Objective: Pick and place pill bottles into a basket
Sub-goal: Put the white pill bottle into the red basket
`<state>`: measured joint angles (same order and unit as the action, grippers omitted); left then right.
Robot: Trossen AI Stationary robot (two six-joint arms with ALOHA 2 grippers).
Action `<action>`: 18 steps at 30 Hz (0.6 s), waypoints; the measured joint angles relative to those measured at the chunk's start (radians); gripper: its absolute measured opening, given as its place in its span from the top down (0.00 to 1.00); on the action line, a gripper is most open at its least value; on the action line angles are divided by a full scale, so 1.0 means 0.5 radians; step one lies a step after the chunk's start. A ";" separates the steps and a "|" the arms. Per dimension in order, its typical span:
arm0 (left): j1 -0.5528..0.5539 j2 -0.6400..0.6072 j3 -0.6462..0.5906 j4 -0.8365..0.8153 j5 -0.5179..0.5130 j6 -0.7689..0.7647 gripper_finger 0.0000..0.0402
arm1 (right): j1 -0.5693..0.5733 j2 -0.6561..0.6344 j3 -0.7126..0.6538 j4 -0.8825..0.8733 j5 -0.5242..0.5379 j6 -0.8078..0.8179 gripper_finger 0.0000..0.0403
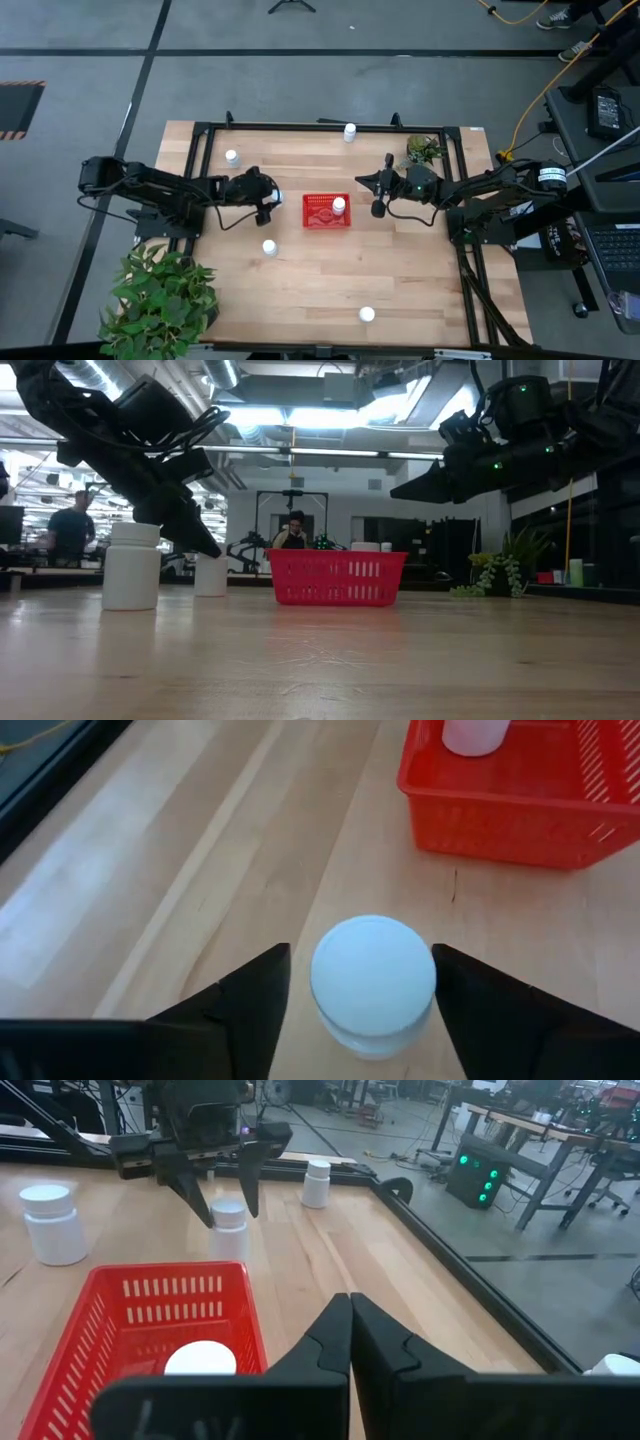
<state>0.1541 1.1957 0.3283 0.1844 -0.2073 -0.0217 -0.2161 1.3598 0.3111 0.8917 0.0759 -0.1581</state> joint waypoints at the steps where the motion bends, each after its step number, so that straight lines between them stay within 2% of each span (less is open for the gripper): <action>1: 0.000 0.000 0.000 0.000 0.000 0.016 0.46 | 0.000 0.000 0.000 0.000 0.001 0.000 0.99; 8: -0.002 -0.002 0.000 0.008 0.001 0.075 0.60 | 0.000 0.001 0.000 -0.010 0.000 0.000 0.99; 18: -0.001 -0.014 0.000 -0.003 0.022 0.088 0.60 | 0.000 0.001 0.000 -0.012 0.000 0.000 0.99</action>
<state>0.1535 1.1890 0.3283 0.1831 -0.1965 0.0223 -0.2161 1.3602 0.3111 0.8856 0.0761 -0.1581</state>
